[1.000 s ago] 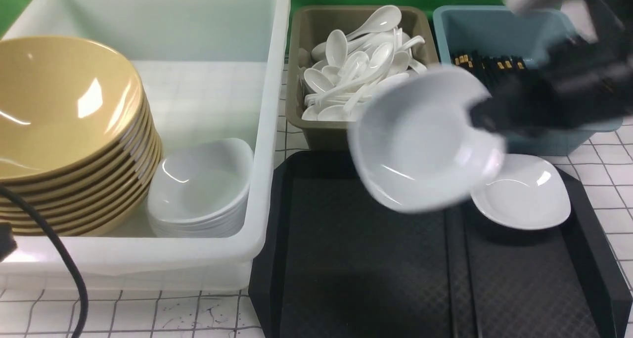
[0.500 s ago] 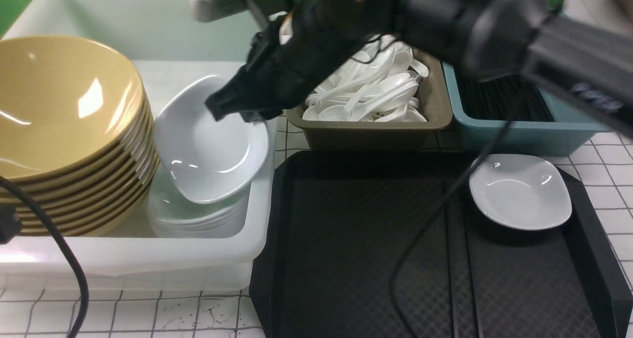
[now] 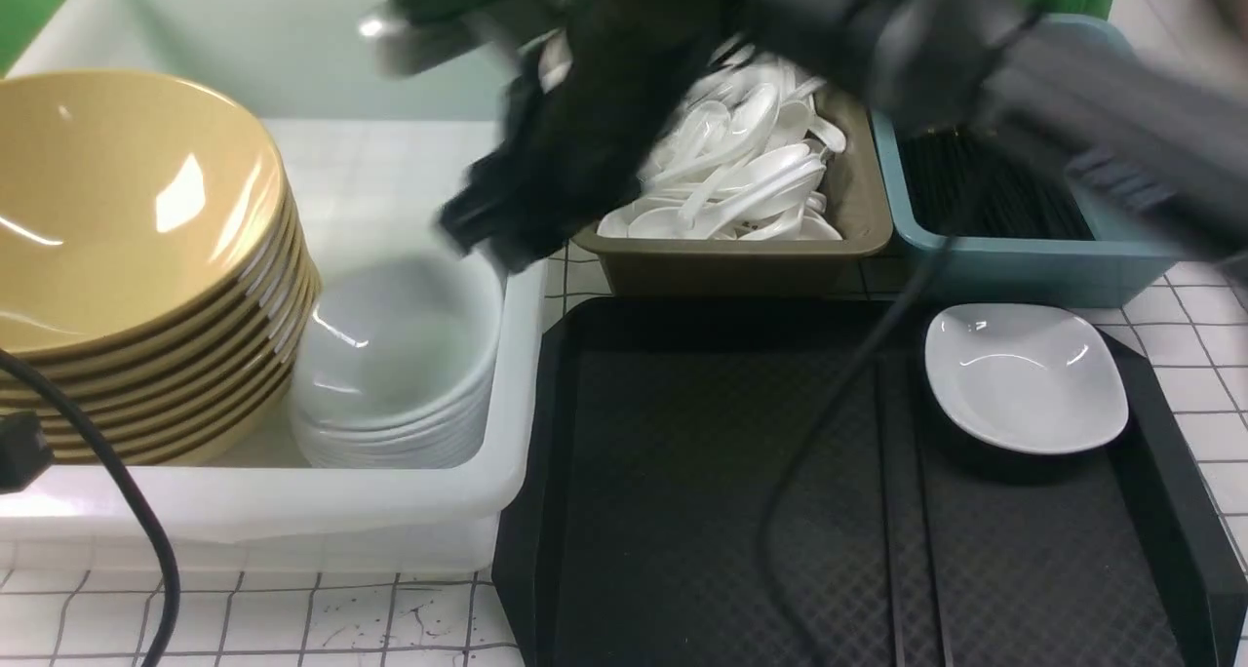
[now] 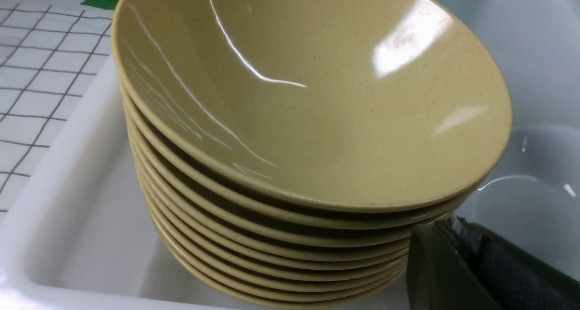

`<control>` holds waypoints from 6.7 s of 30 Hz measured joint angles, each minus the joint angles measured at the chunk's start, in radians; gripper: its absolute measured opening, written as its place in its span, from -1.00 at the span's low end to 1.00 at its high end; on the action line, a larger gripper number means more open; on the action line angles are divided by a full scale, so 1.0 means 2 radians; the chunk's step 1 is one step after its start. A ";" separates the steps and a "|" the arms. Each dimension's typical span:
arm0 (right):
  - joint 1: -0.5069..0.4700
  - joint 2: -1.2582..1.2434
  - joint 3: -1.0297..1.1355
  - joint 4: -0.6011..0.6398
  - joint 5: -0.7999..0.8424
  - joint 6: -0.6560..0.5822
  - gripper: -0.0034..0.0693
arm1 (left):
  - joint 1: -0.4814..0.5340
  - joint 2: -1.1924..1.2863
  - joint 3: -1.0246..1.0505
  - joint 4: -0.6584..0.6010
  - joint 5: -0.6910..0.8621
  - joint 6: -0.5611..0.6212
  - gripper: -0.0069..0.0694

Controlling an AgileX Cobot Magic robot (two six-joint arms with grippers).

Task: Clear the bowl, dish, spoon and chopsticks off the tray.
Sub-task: Use the right arm to put the plate into the large storage box on the left, then use the right arm to grab the plate, then use the right arm to put the plate into the large storage box on the left, then use the right arm to grab a chopstick

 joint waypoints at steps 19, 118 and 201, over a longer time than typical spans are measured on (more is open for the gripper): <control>-0.284 -0.150 0.535 0.038 -0.298 -0.078 -0.81 | 0.000 0.000 0.001 -0.026 -0.023 0.022 -0.85; -0.189 -0.197 0.523 0.088 -0.153 -0.007 0.05 | 0.000 0.000 0.022 -0.093 -0.049 0.055 -0.85; -0.102 -0.164 0.561 -0.064 -0.225 -0.015 -0.56 | 0.000 0.000 0.023 -0.096 -0.062 0.055 -0.85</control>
